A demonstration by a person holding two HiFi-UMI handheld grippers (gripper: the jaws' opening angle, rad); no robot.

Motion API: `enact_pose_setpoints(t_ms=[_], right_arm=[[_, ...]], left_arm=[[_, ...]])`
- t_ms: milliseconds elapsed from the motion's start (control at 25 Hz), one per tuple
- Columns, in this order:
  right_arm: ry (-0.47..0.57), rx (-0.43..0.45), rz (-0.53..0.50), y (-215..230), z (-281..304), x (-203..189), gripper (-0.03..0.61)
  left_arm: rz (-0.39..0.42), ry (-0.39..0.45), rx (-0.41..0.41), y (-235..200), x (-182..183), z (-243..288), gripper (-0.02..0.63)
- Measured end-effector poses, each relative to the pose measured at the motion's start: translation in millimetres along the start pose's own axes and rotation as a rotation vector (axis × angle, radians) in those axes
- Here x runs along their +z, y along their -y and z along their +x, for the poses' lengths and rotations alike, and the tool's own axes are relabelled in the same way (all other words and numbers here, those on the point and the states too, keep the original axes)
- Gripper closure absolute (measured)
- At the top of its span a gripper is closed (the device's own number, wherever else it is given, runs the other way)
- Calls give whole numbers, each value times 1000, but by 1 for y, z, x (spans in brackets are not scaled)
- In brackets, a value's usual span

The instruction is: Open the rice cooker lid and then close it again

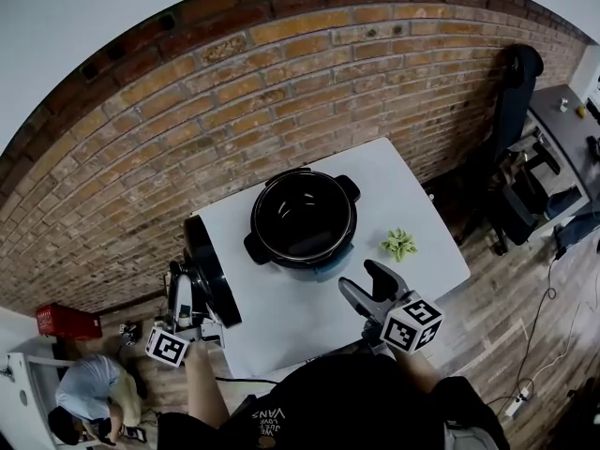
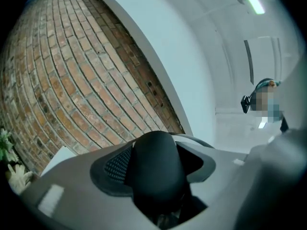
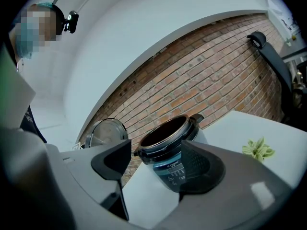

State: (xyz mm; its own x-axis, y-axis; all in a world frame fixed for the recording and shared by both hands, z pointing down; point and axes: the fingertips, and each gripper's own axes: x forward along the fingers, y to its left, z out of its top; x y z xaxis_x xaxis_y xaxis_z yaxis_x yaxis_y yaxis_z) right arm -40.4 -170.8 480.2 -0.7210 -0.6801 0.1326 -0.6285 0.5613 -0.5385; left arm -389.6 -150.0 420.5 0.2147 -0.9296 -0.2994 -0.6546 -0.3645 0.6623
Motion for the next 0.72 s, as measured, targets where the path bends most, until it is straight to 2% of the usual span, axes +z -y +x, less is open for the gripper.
enact_pose_setpoints(t_ms=[160,280,480,720], right_arm=[[12,-17,1,4,-8,1,262],[23,-37,3,10,-16,4,262],[52,-81,12,25,-34,10,262],[90,-142,30,44,-57,15,262]], left_arm=[[84,-49,-48,11,4,21,337],[231,-106,-56,19,11,44,337],[381,-259,-216,57,-7,103,336],[517,-479,-374,90,-60,160,337]])
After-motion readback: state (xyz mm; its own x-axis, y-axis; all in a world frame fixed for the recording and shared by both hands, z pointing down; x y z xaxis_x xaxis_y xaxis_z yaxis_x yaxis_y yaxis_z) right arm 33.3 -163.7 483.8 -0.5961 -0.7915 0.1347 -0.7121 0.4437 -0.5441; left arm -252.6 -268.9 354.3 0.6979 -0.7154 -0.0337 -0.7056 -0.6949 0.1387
